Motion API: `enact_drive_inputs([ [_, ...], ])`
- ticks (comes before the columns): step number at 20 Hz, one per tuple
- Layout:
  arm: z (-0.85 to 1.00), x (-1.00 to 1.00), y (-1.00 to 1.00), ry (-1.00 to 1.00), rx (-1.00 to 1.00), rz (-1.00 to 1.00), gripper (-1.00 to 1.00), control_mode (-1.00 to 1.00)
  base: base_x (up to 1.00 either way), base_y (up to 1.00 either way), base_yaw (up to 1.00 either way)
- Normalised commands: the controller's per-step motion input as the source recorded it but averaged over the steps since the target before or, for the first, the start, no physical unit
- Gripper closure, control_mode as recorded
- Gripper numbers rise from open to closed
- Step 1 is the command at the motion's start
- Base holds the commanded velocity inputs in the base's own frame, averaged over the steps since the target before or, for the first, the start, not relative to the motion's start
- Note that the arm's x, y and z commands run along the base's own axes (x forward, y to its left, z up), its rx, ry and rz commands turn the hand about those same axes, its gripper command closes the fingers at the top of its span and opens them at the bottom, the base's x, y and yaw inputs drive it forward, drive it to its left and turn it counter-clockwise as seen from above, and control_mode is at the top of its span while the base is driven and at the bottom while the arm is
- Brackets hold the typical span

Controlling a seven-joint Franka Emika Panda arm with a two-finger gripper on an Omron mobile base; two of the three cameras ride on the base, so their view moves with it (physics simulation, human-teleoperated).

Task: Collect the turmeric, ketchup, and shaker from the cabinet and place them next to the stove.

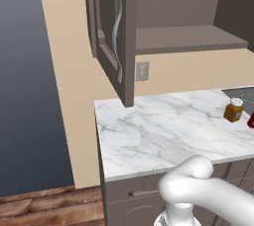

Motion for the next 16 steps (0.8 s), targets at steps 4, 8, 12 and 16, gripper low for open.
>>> enact_drive_inputs([
  [4,-0.39,0.26,-0.19,0.05,0.0,0.0,1.0,-1.0,0.0,0.0,0.0],
  [8,-0.34,0.28,-0.05,0.05,0.0,0.0,1.0,-1.0,0.0,0.0,0.0],
  [12,-0.23,0.3,-0.04,0.03,0.02,0.0,1.0,-1.0,0.0,0.0,0.0],
  [16,-0.27,0.26,-0.11,0.01,0.02,0.0,1.0,-1.0,0.0,0.0,0.0],
])
